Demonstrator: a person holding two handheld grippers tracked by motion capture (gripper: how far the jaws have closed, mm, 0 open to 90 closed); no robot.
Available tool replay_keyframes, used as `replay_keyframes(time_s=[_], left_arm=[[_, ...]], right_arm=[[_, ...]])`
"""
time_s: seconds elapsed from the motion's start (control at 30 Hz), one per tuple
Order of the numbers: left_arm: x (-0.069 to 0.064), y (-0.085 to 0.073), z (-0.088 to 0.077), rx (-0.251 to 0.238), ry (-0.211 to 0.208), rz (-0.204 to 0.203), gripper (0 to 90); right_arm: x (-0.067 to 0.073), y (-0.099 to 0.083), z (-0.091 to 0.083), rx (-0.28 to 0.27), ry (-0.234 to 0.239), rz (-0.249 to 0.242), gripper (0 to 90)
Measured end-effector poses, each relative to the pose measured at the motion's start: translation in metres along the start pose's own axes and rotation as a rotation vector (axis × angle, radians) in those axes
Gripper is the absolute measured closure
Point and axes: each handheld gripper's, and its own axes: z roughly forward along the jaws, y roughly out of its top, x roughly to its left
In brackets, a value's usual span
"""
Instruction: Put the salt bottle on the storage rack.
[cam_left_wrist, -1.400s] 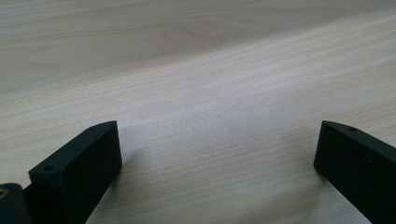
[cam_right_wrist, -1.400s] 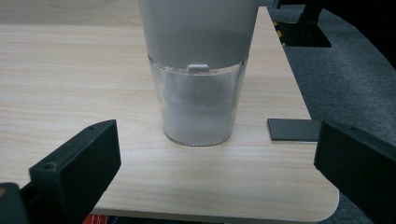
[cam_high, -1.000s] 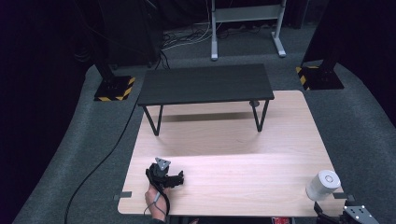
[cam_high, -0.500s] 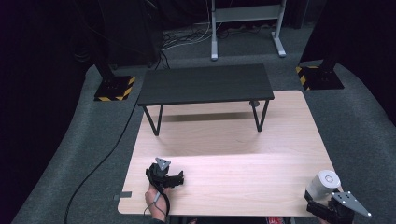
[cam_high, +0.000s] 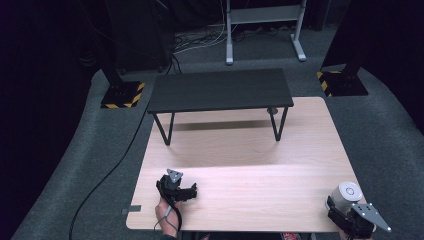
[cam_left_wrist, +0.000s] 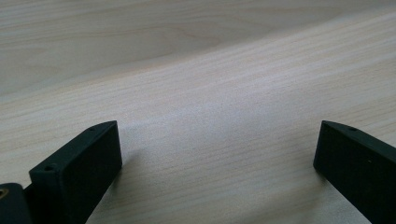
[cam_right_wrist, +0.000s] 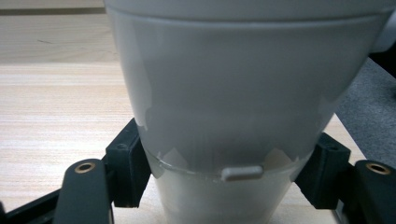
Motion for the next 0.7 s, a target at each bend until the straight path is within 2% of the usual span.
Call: replay_keyframes(time_s=[0.23,0.43,0.7], left_arm=[[0.0,0.0,0.0,0.0,0.0,-0.001,0.2],[0.0,0.0,0.0,0.0,0.0,-0.002,0.2],[0.001,0.0,0.0,0.002,-0.003,-0.002,0.2]], right_arm=[[-0.002,0.001,-0.001,0.003,0.009,0.018,29.6],[-0.001,0.004,-0.004,0.001,0.01,0.016,29.6],[0.0,0.02,-0.012,-0.016,0.02,0.003,29.5]])
